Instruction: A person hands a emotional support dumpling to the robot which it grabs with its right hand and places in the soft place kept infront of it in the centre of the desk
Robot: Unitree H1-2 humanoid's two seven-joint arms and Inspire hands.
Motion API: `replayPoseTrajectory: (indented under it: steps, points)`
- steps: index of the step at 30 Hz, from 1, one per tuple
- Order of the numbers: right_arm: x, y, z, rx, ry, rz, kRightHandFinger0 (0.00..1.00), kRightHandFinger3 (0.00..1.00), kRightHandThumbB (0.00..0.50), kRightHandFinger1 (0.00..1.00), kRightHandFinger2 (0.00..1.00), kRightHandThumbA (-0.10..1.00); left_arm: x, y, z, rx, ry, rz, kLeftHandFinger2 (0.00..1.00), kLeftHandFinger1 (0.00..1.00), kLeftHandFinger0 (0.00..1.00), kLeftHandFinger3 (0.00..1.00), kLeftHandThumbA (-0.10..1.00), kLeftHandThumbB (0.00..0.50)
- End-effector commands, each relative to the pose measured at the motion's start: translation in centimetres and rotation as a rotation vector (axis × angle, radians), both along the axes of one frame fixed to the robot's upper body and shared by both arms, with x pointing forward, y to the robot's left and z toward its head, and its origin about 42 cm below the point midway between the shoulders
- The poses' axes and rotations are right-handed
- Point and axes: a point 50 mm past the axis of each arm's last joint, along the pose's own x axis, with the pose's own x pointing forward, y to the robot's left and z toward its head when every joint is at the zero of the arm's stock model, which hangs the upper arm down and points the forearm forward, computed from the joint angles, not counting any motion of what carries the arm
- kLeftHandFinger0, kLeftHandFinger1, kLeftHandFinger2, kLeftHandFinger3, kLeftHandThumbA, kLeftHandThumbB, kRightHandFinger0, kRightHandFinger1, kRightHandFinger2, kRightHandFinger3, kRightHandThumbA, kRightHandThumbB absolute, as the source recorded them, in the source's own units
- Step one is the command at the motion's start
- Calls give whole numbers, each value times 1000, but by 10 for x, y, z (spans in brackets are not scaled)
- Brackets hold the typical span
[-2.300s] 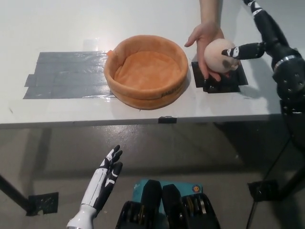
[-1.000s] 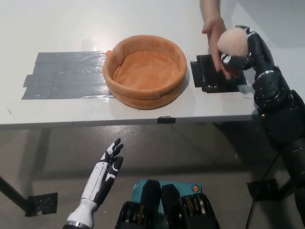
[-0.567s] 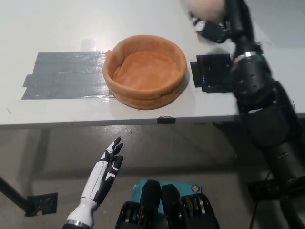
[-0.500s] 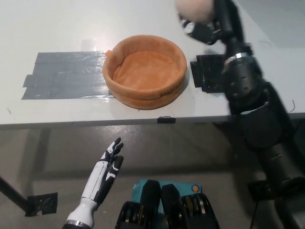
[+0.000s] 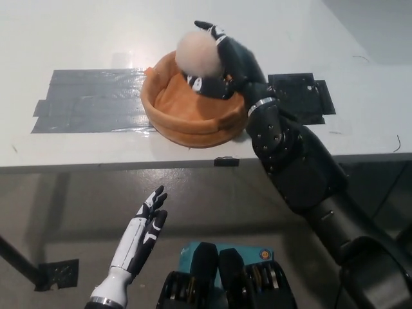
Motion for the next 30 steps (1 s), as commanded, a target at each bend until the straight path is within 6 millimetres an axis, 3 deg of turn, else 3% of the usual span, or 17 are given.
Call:
replayPoseTrajectory:
  steps: [1,5,10,20,22,27,30]
  points:
    - [7,9,31,-105,16,75,1000,1000,450,1000,1000,747,4,-2,13,1,-50,-20,1000,1000,1000,1000,1000,118]
    - [9,-2,36,-98,3,64,1000,1000,468,1000,1000,900,6,-1,16,3,-51,-23,1000,1000,1000,1000,1000,115]
    - [8,-11,40,-53,-3,68,1000,1000,490,1000,1000,1000,6,-2,17,11,-51,-27,1000,1000,1000,1000,1000,89]
    - [-5,-36,68,71,-111,82,1000,1000,491,1000,1000,1000,7,-2,15,7,-46,-27,1000,1000,1000,1000,1000,133]
    - [-16,-47,80,89,-163,83,1000,1000,471,1000,1000,1000,8,-2,14,18,-59,-31,1000,1000,1000,1000,1000,111]
    - [-56,-71,92,153,-281,102,1000,1000,433,1000,1000,1000,9,-2,16,21,-57,-26,1000,1000,1000,1000,1000,130]
    - [-109,-93,82,208,-354,103,1000,1000,411,1000,1000,1000,11,-3,18,31,-58,-30,1000,1000,1000,1000,1000,150]
